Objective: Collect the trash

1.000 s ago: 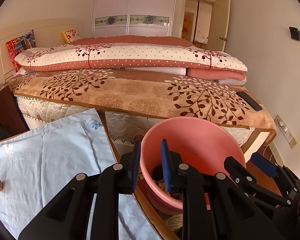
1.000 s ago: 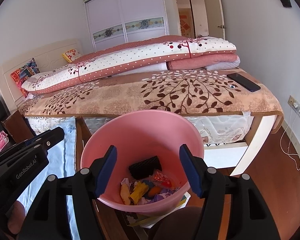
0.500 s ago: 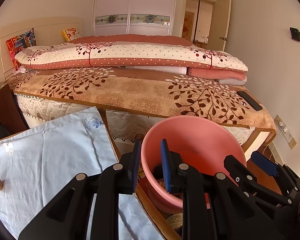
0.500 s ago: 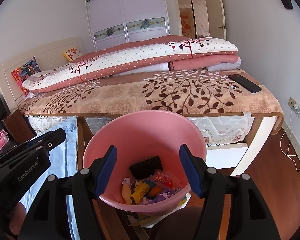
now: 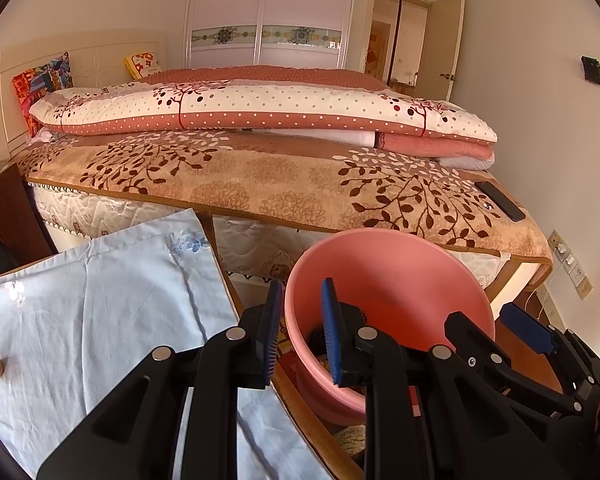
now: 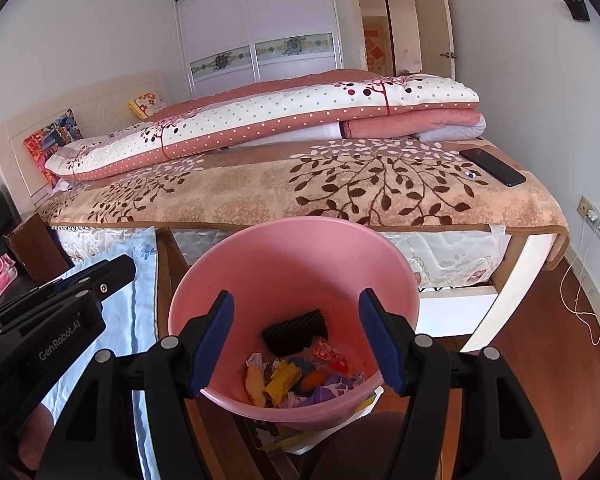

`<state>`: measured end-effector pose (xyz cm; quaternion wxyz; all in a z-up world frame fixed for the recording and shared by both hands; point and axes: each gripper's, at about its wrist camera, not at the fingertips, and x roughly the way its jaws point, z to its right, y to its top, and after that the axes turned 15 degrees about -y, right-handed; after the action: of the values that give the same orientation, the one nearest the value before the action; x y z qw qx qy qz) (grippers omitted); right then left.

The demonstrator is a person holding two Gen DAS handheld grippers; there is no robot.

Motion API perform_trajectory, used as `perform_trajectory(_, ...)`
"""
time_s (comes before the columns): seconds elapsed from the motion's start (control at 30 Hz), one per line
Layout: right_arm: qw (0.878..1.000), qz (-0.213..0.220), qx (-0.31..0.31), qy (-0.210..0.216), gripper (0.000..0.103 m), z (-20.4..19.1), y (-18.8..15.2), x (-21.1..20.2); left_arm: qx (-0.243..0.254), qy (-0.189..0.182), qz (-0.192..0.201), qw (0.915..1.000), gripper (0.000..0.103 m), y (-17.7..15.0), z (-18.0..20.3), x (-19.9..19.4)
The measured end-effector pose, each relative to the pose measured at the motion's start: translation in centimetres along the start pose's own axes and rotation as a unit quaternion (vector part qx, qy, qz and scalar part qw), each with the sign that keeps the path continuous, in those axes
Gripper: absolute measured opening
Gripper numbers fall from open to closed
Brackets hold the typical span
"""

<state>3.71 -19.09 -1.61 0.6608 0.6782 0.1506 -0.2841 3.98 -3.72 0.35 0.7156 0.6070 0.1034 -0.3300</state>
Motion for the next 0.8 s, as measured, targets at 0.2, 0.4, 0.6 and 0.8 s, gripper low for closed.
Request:
perform_trajectory(0.2, 1.000, -0.002, -0.002, 0.000, 0.064, -0.18, -0.10, 0.09, -0.002, 0.000, -0.002, 1.0000, 0.020, -0.04, -0.15, 0.11)
perform_trajectory(0.4, 1.000, -0.001, -0.001, 0.000, 0.064, -0.19, -0.08, 0.05, -0.003, 0.000, -0.002, 1.0000, 0.020, -0.03, -0.25, 0.07)
perform_trajectory(0.6, 1.000, -0.002, -0.002, 0.000, 0.064, -0.22, -0.12, 0.08, -0.004, 0.000, -0.002, 1.0000, 0.020, -0.03, -0.32, 0.02)
perform_trajectory(0.8, 1.000, -0.002, -0.003, 0.000, 0.064, -0.29, -0.13, 0.20, -0.003, -0.001, -0.002, 1.0000, 0.020, -0.03, -0.32, 0.04)
